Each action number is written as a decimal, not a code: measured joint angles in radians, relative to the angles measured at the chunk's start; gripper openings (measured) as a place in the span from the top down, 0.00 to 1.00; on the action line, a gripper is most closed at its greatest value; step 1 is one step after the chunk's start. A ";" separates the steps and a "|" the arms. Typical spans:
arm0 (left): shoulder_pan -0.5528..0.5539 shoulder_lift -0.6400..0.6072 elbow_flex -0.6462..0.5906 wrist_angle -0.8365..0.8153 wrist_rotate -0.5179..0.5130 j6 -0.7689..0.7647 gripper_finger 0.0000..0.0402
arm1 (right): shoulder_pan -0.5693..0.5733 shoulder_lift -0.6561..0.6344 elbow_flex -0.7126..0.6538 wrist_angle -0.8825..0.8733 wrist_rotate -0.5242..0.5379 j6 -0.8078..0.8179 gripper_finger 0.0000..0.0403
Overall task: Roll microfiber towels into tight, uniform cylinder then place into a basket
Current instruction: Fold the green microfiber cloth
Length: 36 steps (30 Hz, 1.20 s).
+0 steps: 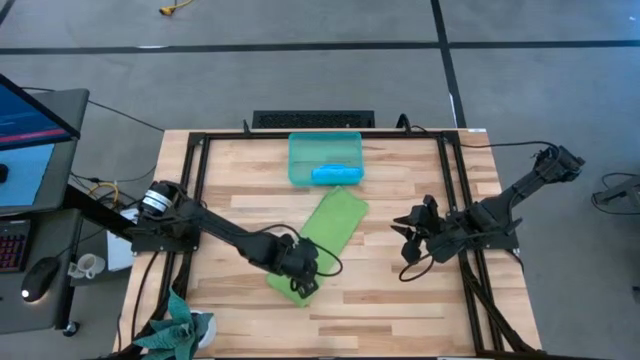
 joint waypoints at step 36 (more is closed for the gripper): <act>0.140 0.168 -0.085 0.533 0.287 -0.068 0.73 | 0.002 0.000 0.000 0.001 -0.002 0.000 0.72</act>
